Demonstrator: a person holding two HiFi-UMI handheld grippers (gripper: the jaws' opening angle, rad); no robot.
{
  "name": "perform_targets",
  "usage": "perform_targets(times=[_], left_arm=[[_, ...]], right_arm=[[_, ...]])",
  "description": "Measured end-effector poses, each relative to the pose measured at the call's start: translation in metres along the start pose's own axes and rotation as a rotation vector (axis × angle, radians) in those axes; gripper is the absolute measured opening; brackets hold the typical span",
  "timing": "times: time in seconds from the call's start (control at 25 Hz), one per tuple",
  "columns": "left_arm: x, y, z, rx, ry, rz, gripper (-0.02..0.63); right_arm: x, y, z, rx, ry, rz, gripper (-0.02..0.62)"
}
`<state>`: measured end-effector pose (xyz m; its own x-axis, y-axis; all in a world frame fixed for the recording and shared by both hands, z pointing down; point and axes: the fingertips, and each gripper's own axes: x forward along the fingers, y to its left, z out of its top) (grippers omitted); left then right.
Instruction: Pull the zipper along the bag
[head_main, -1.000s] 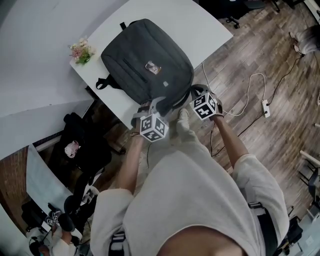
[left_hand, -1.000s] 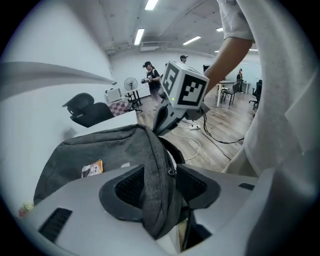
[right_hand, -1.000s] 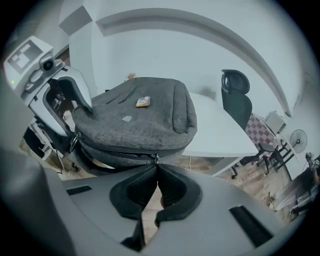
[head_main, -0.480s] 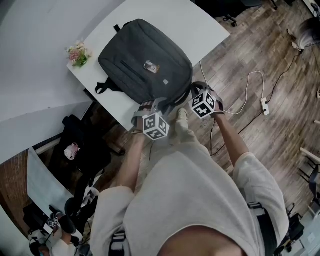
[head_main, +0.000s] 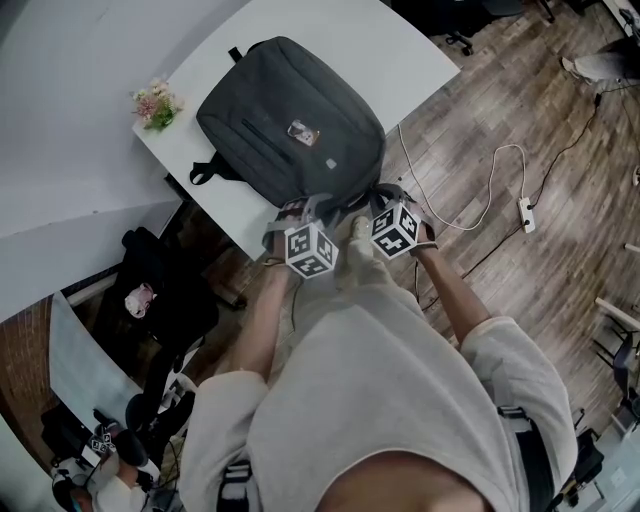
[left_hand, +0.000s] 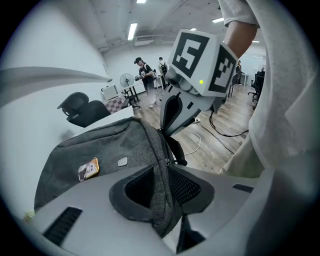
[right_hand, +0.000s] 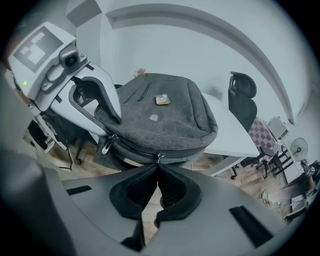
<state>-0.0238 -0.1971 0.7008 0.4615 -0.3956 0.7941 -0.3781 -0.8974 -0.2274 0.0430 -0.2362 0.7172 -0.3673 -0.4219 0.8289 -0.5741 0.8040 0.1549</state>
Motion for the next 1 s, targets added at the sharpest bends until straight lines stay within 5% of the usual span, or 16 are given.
perform_targets(times=[0.28, 0.68, 0.84, 1.0], left_arm=[[0.0, 0.0, -0.001, -0.007, -0.008, -0.004, 0.114], [-0.004, 0.001, 0.001, -0.02, -0.04, 0.007, 0.129], [-0.013, 0.004, 0.007, -0.149, -0.103, 0.029, 0.177], [-0.026, 0.013, 0.007, -0.297, -0.174, 0.072, 0.193]], right_arm=[[-0.002, 0.045, 0.011, 0.048, -0.011, 0.067, 0.021], [-0.002, 0.046, 0.013, 0.109, -0.058, 0.088, 0.025], [-0.009, 0.044, 0.014, 0.211, -0.125, 0.108, 0.147], [-0.022, 0.024, 0.019, 0.292, -0.198, 0.051, 0.143]])
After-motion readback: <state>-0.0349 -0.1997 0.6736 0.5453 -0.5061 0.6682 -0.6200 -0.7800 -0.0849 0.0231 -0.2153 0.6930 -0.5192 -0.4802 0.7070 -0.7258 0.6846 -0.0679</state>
